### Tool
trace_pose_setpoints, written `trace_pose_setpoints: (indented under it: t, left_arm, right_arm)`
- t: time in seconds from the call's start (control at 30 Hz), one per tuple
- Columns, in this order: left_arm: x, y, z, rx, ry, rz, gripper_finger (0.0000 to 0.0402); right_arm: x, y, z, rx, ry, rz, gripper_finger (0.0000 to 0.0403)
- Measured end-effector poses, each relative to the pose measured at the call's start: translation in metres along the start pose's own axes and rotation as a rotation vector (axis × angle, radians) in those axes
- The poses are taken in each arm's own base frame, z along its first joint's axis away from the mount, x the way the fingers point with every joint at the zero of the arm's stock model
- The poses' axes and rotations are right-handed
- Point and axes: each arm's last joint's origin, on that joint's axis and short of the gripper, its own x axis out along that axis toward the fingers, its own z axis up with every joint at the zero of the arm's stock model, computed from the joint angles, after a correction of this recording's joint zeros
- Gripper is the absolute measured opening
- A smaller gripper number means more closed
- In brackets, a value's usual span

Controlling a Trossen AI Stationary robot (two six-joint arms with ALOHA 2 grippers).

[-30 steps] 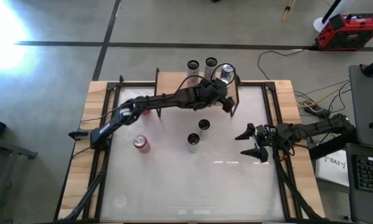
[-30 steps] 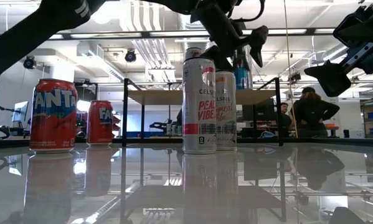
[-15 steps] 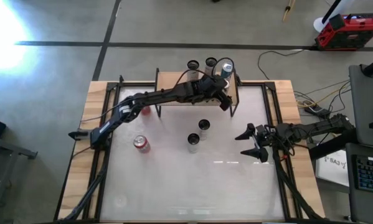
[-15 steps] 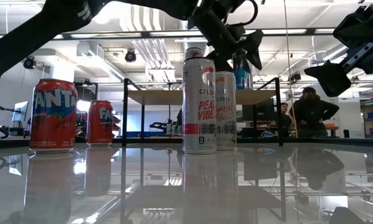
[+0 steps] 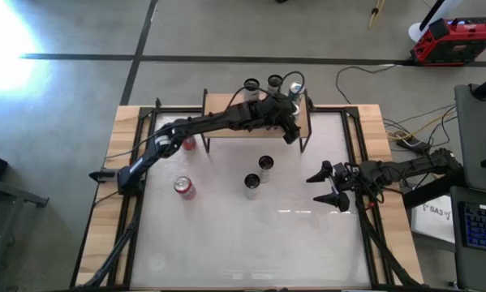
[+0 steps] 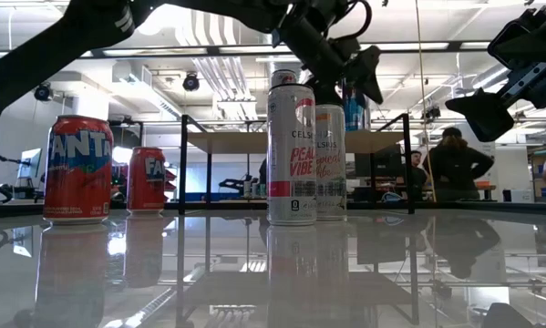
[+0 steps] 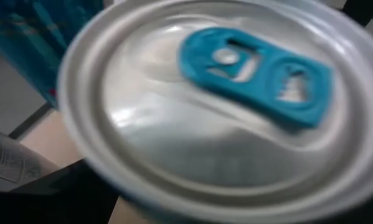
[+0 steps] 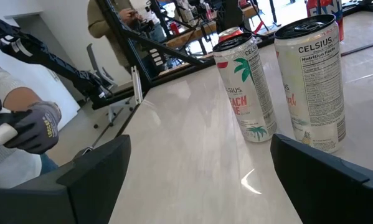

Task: Place canned beverage on shelf
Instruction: Put the blue soda can on the shelf aligned with the other blue soda can

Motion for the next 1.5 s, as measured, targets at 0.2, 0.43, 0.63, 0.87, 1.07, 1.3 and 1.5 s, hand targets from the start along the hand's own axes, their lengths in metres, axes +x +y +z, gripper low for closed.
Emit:
trace_pose_setpoints:
  t: [0.2, 0.43, 0.63, 0.87, 1.07, 1.3, 1.5]
  left_arm:
    - [0.000, 0.002, 0.000, -0.015, -0.001, 0.004, 0.0368]
    - [0.001, 0.005, 0.001, -0.018, -0.003, 0.007, 0.0300]
    - [0.001, 0.005, 0.001, -0.071, -0.004, 0.007, 0.0241]
    - [0.000, 0.004, 0.001, -0.182, -0.018, 0.053, 0.0227]
    - [-0.002, -0.007, -0.001, -0.199, -0.030, 0.113, 0.0236]
    - [-0.005, -0.020, 0.000, -0.210, -0.067, 0.137, 0.0237]
    - [-0.007, -0.025, 0.004, -0.227, -0.121, 0.145, 0.0236]
  right_arm:
    - [0.000, 0.000, 0.000, 0.000, 0.000, 0.000, 0.0370]
    - [0.000, 0.000, 0.000, 0.000, 0.000, 0.000, 0.0370]
    - [0.000, 0.000, 0.000, 0.000, 0.000, 0.000, 0.0370]
    - [0.000, 0.000, 0.000, 0.000, 0.000, -0.001, 0.0370]
    - [0.000, 0.000, 0.000, 0.000, 0.000, 0.000, 0.0370]
    - [0.000, 0.000, 0.000, 0.000, 0.000, 0.000, 0.0370]
    - [0.000, 0.000, 0.000, 0.000, 0.000, 0.000, 0.0370]
